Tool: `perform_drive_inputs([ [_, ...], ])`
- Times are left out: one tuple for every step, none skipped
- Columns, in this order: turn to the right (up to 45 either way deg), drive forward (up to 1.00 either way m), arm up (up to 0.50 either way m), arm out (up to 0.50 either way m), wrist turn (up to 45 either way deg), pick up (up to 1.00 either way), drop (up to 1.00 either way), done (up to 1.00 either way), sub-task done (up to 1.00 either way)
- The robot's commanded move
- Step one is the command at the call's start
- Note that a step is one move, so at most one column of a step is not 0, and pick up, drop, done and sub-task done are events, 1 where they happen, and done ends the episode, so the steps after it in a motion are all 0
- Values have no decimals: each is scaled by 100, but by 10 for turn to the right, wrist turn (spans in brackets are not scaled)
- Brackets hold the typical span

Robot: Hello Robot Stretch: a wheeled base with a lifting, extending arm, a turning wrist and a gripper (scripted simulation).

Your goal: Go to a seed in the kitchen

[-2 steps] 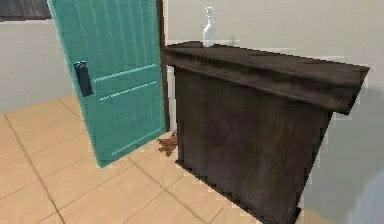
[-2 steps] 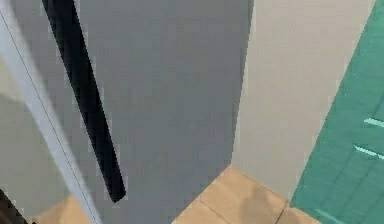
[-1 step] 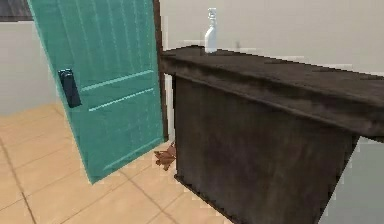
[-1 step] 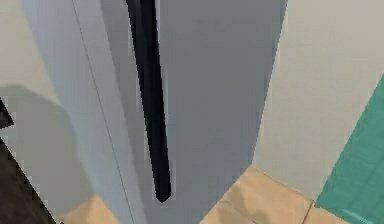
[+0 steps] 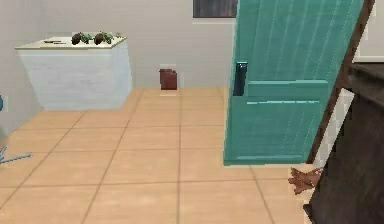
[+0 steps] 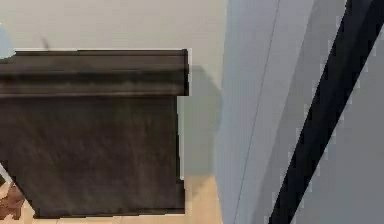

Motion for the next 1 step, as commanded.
perform_drive_inputs([
  [0, 75, 0, 0, 0, 0, 0, 0, 0],
])
